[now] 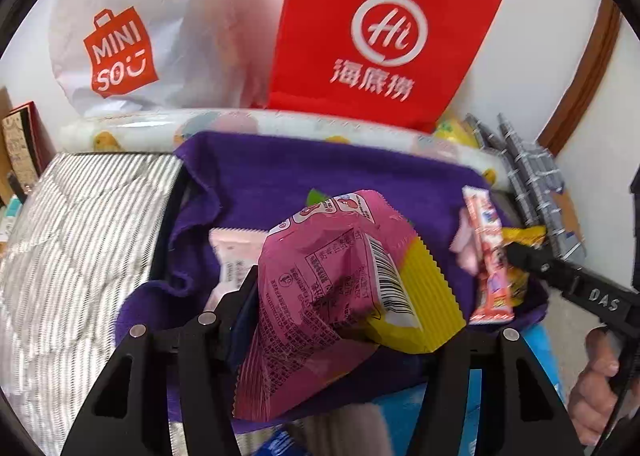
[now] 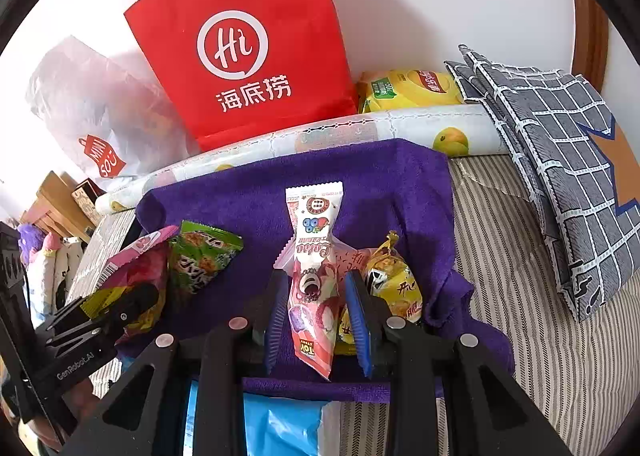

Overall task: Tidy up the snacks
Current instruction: 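Lower the pink chip bag and ice-pop packet onto the towel and open both tools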

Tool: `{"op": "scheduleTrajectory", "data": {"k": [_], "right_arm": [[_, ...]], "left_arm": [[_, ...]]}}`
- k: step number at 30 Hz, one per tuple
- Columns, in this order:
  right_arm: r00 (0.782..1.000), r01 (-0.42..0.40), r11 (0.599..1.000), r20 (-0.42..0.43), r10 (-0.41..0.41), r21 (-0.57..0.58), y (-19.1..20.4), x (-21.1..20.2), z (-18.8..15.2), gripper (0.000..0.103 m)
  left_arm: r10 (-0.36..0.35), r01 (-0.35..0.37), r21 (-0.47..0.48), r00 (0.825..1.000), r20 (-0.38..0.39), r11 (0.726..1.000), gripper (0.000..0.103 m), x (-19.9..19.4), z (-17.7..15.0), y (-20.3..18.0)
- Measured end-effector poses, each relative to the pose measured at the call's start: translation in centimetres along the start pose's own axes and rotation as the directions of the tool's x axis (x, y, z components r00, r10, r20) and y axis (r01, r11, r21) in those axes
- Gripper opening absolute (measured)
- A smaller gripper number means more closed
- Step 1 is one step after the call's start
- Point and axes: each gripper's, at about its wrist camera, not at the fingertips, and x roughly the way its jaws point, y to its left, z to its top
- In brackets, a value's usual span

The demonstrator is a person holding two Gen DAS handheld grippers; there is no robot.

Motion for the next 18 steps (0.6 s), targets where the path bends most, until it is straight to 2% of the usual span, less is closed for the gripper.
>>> {"op": "scheduleTrajectory", "data": {"k": [4,6,10,15,18], "right_arm": [[1.000,0.002,1.000,0.003,-0.002,-0.003,0.1,-0.1,0.0,0.028],[1.000,0.004,1.000,0.005,-0.004,-0.010,0.1,-0.1,-0.1,0.028],[1.000,0.015,1.000,0.020,-0.015,-0.021,0.2,-0.3,-0.2,0.028],[0.998,0.016,0.999,0.054,-0.014,-0.039,0.5,-1.1,-0.3,0.029],[0.995,0.005,0.999,0.095,-0.001,-0.048,0.7,-2.1,-0.5,0.035]], "left_arm": [[0.035,-0.035,0.030,0.999,0.004,0.999,0.067,0.5,-0.1,-0.3],[0.053,-0.053,0.045,0.999,0.000,0.998,0.076,0.7,0.0,-0.3],[0.065,-0.066,0.046,0.998,0.022,0.997,0.078,0.3,0.3,-0.1],[0.035,-0.036,0.017,0.998,0.053,0.999,0.078,-0.9,0.6,0.6],[0.020,-0.020,0.011,0.998,0.053,1.000,0.078,-1.1,0.7,0.8]]}}
